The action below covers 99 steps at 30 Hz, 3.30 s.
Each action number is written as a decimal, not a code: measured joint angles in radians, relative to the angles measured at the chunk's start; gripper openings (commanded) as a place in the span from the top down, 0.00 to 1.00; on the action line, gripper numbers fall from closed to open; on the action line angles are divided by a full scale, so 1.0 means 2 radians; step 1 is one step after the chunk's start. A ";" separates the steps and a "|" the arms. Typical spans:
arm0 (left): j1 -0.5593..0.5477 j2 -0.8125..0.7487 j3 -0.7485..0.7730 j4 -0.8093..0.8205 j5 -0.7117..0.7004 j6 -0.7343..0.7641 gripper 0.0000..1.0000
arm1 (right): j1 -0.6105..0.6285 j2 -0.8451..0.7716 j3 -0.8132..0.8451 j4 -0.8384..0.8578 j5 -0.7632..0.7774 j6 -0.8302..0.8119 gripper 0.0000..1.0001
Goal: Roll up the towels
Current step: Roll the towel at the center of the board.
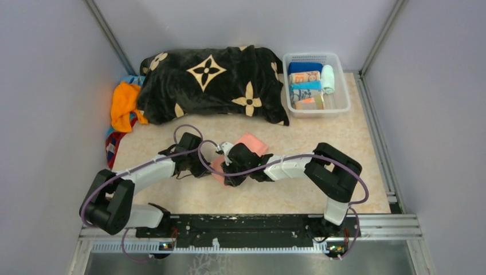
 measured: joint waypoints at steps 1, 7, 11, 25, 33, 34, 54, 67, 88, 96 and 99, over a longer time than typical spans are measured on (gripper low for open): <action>0.000 0.000 0.002 -0.003 -0.001 0.001 0.83 | -0.001 0.000 -0.001 0.001 -0.003 0.002 0.90; 0.000 -0.007 0.015 -0.036 -0.018 0.013 0.48 | -0.017 -0.006 -0.019 0.022 -0.038 0.022 0.91; 0.001 -0.053 0.016 -0.056 -0.039 0.027 0.39 | -0.040 -0.014 -0.043 0.039 -0.086 0.049 0.92; 0.001 -0.170 -0.028 -0.057 -0.006 0.075 0.27 | -0.136 0.014 -0.077 0.160 -0.240 0.187 0.93; 0.001 -0.165 -0.061 -0.015 0.029 0.081 0.29 | -0.161 0.053 -0.090 0.193 -0.272 0.238 0.93; 0.001 -0.162 -0.061 -0.006 0.031 0.082 0.29 | -0.161 0.056 -0.090 0.196 -0.274 0.241 0.93; 0.006 -0.006 -0.032 0.101 0.046 0.084 0.56 | -0.167 0.047 -0.089 0.180 -0.274 0.244 0.68; 0.006 0.019 -0.016 0.104 0.051 0.079 0.58 | -0.054 -0.109 -0.004 -0.067 0.001 0.046 0.54; 0.006 0.024 -0.012 0.107 0.055 0.078 0.55 | 0.072 0.008 0.063 -0.118 0.235 -0.079 0.57; 0.006 0.024 -0.010 0.107 0.055 0.078 0.47 | 0.073 0.017 0.066 -0.123 0.253 -0.079 0.83; 0.006 0.020 -0.009 0.107 0.056 0.078 0.37 | 0.073 0.017 0.066 -0.122 0.254 -0.078 0.96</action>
